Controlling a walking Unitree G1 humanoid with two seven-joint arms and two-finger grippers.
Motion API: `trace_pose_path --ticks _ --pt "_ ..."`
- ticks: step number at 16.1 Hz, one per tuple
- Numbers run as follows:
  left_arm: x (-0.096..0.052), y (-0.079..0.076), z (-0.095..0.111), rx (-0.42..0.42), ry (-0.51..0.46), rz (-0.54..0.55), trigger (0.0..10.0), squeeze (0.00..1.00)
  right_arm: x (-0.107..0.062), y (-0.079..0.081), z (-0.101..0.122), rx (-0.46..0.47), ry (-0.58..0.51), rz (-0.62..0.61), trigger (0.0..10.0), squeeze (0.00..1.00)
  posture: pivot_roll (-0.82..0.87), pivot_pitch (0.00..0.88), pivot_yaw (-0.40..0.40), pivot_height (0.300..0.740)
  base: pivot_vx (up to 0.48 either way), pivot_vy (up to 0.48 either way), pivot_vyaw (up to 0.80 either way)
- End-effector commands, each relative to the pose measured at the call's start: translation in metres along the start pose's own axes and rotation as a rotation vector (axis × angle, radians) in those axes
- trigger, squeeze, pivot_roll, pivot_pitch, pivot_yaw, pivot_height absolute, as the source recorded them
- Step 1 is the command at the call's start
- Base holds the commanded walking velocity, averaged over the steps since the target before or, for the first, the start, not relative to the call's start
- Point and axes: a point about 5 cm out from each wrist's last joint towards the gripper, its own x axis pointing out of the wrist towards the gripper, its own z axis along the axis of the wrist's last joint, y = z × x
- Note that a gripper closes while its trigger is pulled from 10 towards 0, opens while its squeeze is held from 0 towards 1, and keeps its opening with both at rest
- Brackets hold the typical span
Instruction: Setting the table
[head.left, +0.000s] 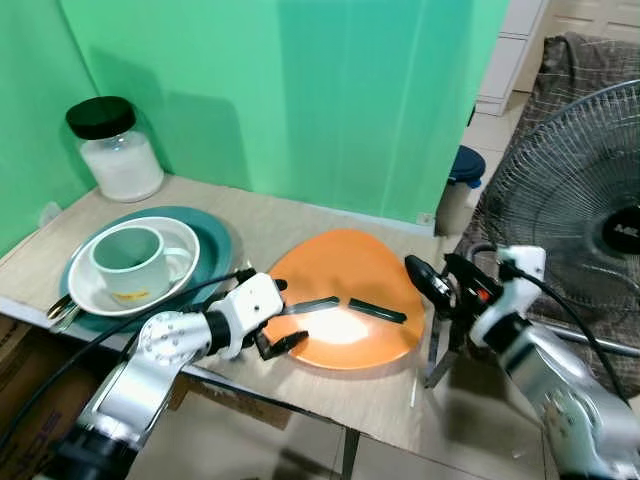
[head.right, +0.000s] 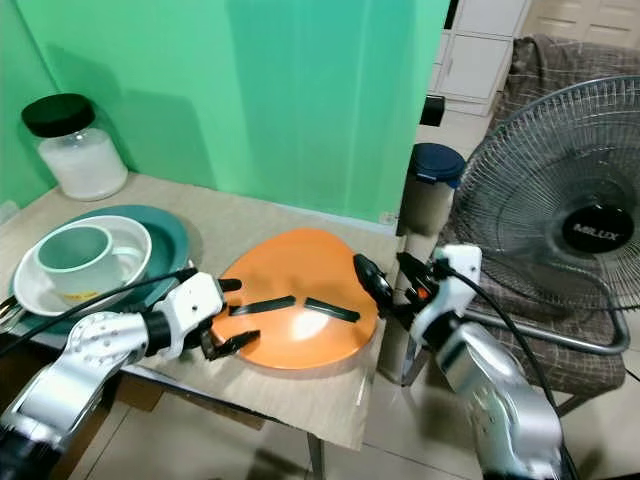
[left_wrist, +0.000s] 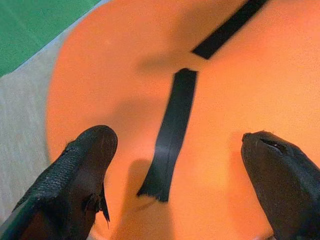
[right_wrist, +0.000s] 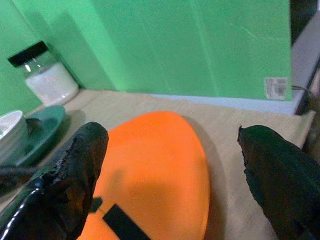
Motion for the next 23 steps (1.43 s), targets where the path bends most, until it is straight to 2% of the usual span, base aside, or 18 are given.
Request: trace_pose_path --ticks 1,4,9,12,17,18,20,21,23 --pt "0.0 -0.01 -0.011 0.003 0.055 -0.042 10.0 1.0 0.005 0.0 -0.001 0.014 0.007 0.019 10.0 0.0 0.01 0.0 0.017 0.74 0.0 0.0 0.0" --pt "0.002 -0.016 -0.018 0.009 0.064 -0.04 10.0 1.0 0.023 -0.005 0.001 0.059 0.022 0.043 10.0 0.0 -0.01 0.0 0.019 0.74 0.0 0.0 0.0" --pt "0.001 -0.022 -0.027 0.053 0.058 -0.009 10.0 1.0 0.042 -0.02 0.003 0.061 0.073 0.04 10.0 0.0 -0.01 0.0 0.006 0.74 0.0 0.0 0.0" --pt "0.003 -0.023 -0.029 0.076 0.035 0.02 10.0 1.0 0.047 -0.032 -0.002 0.071 0.104 -0.002 10.0 0.0 -0.01 0.0 0.0 0.74 0.0 0.0 0.0" --pt "0.006 -0.026 -0.031 0.1 0.022 0.026 10.0 1.0 0.048 -0.041 -0.004 0.089 0.112 -0.017 10.0 0.0 -0.01 0.0 -0.006 0.74 0.0 0.0 0.0" --pt "0.006 -0.027 -0.031 0.104 0.02 0.027 10.0 1.0 0.048 -0.044 -0.002 0.119 0.117 0.002 10.0 1.0 -0.01 0.0 -0.006 0.74 0.0 0.0 0.0" --pt "0.008 -0.028 -0.031 0.114 0.016 0.027 10.0 1.0 0.042 -0.05 0.001 0.203 0.196 0.063 10.0 1.0 -0.01 0.0 -0.012 0.74 0.0 0.0 0.0" --pt "0.008 -0.028 -0.031 0.117 0.015 0.031 10.0 1.0 0.04 -0.056 0.0 0.232 0.24 0.047 10.0 1.0 -0.01 0.0 -0.016 0.74 0.0 0.0 0.0" --pt "0.008 -0.028 -0.032 0.118 0.014 0.034 10.0 1.0 0.039 -0.058 -0.001 0.245 0.288 0.057 10.0 1.0 -0.01 0.0 -0.021 0.74 0.0 0.0 0.0"
